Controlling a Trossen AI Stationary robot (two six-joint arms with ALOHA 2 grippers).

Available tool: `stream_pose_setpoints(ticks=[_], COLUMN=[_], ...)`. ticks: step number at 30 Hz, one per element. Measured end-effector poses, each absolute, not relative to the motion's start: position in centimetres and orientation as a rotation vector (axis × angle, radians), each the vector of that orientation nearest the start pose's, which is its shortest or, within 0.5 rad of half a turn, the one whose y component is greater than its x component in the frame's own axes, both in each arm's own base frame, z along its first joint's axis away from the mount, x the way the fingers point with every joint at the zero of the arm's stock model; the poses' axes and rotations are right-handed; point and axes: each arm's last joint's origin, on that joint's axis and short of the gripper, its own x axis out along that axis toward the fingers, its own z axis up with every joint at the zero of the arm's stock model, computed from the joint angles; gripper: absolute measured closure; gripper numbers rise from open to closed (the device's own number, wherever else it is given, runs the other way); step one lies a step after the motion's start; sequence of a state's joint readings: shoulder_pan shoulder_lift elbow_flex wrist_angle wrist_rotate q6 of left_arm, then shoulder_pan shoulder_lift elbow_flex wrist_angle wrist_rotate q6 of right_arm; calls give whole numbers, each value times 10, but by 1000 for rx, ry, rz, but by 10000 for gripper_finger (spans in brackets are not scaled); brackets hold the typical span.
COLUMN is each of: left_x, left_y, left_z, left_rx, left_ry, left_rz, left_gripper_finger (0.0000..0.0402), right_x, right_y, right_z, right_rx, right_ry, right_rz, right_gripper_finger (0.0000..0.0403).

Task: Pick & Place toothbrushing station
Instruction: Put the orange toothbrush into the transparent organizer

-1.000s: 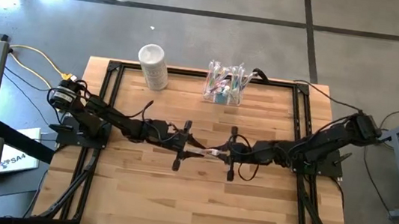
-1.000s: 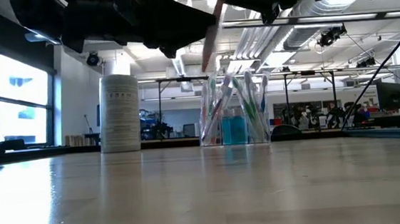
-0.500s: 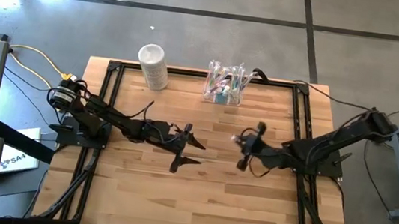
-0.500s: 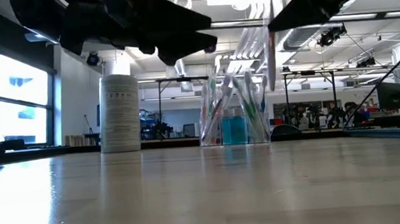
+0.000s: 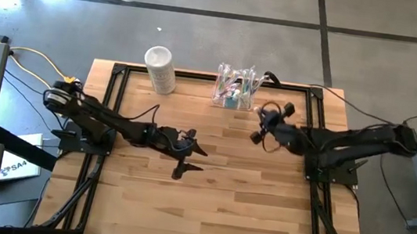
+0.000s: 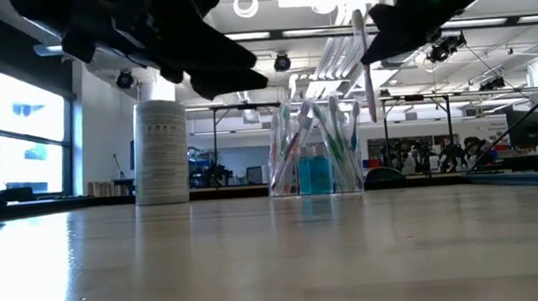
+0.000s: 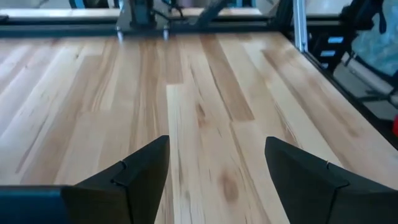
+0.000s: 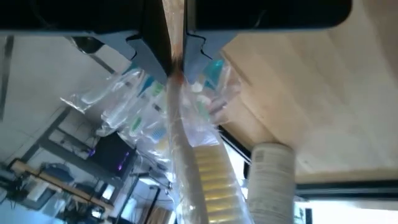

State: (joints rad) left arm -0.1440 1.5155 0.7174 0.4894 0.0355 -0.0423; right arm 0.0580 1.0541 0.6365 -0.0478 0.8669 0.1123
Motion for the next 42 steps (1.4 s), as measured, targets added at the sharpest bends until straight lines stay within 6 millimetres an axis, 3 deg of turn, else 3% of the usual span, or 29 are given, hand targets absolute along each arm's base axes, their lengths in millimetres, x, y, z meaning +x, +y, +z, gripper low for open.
stream_pose_setpoints(ticks=[9,17,27,35,42], left_x=[285,281,273,269,269], left_y=[-42,-41,-42,-44,-44], left_z=[220,214,202,199,199], left_rx=[-14,-9,-39,-88,-114], left_ry=[425,505,654,711,714], left_rz=[-154,-151,-190,-256,-248], left_gripper_finger=[181,194,195,195,195], right_x=[228,247,254,254,252], right_y=[-62,-106,-129,-141,-142], right_z=[254,217,182,167,162], right_rx=[-36,3,142,252,285], right_ry=[298,373,440,462,495], right_rz=[-772,-859,-866,-839,-814], right_gripper_finger=[390,390,390,388,334])
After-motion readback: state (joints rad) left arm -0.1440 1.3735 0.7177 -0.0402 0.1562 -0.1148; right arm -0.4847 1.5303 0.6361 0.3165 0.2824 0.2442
